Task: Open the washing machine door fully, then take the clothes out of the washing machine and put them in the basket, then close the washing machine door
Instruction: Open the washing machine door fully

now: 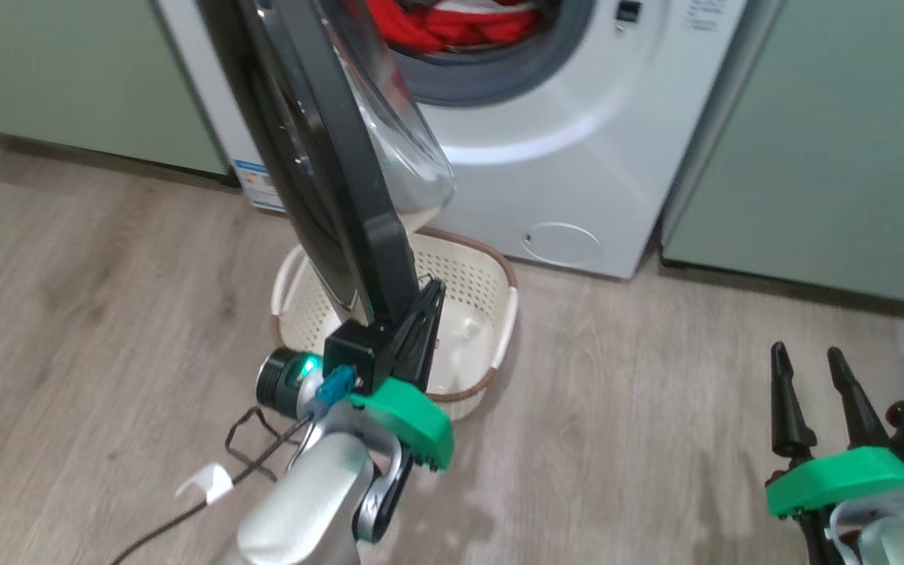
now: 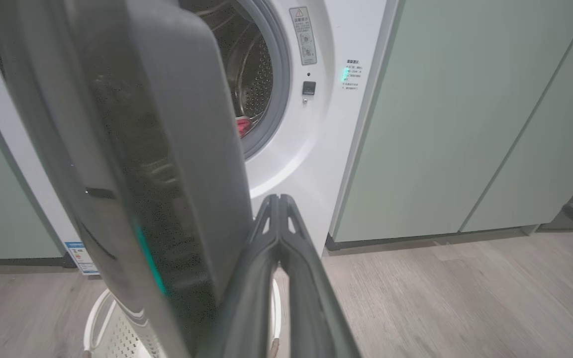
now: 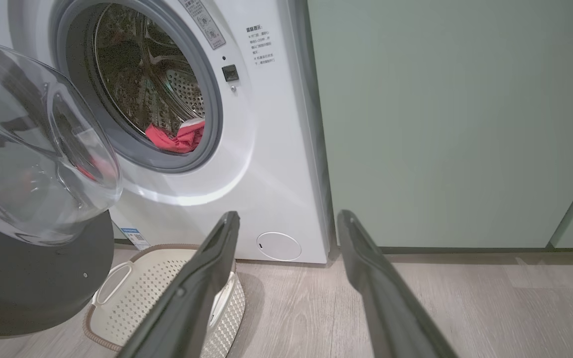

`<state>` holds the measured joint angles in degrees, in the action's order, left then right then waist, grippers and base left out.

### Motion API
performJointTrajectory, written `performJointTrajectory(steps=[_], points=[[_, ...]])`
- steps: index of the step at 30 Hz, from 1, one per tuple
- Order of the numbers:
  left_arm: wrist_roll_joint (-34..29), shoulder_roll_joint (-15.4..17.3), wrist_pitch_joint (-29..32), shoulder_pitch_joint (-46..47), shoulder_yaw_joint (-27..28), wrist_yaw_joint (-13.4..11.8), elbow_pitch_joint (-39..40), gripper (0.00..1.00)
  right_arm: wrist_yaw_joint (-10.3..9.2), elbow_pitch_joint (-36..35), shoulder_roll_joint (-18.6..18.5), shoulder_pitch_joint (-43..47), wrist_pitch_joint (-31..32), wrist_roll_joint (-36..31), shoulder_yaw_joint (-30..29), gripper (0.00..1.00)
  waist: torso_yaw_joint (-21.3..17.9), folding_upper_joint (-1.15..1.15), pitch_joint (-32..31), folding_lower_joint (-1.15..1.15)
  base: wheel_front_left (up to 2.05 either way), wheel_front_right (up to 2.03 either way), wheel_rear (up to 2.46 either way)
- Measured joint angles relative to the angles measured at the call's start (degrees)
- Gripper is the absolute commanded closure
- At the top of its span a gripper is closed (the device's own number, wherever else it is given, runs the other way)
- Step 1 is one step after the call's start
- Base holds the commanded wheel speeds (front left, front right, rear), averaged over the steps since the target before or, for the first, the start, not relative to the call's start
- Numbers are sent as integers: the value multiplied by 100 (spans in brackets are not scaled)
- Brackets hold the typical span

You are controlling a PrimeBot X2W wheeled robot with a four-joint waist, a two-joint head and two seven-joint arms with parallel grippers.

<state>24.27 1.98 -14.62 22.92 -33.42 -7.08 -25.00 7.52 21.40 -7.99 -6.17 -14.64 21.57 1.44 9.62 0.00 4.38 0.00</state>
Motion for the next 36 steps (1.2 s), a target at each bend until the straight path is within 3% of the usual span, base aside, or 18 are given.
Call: performJointTrajectory(steps=[9, 18, 36], points=[[-241, 10, 0, -513, 214, 67, 41, 100, 0, 71, 46, 118, 0, 0, 123, 0, 591, 0, -305, 0, 0, 0, 0], [-470, 25, 0, -675, 982, 185, -88, 100, 0, 97, 87, 168, 0, 1, 144, 0, 1065, 0, -503, 0, 0, 0, 0], [-942, 148, 0, -582, 2921, 598, -733, 100, 0, 129, 122, 258, 0, 12, 286, 0, 1336, 0, -507, 0, 0, 0, 0]])
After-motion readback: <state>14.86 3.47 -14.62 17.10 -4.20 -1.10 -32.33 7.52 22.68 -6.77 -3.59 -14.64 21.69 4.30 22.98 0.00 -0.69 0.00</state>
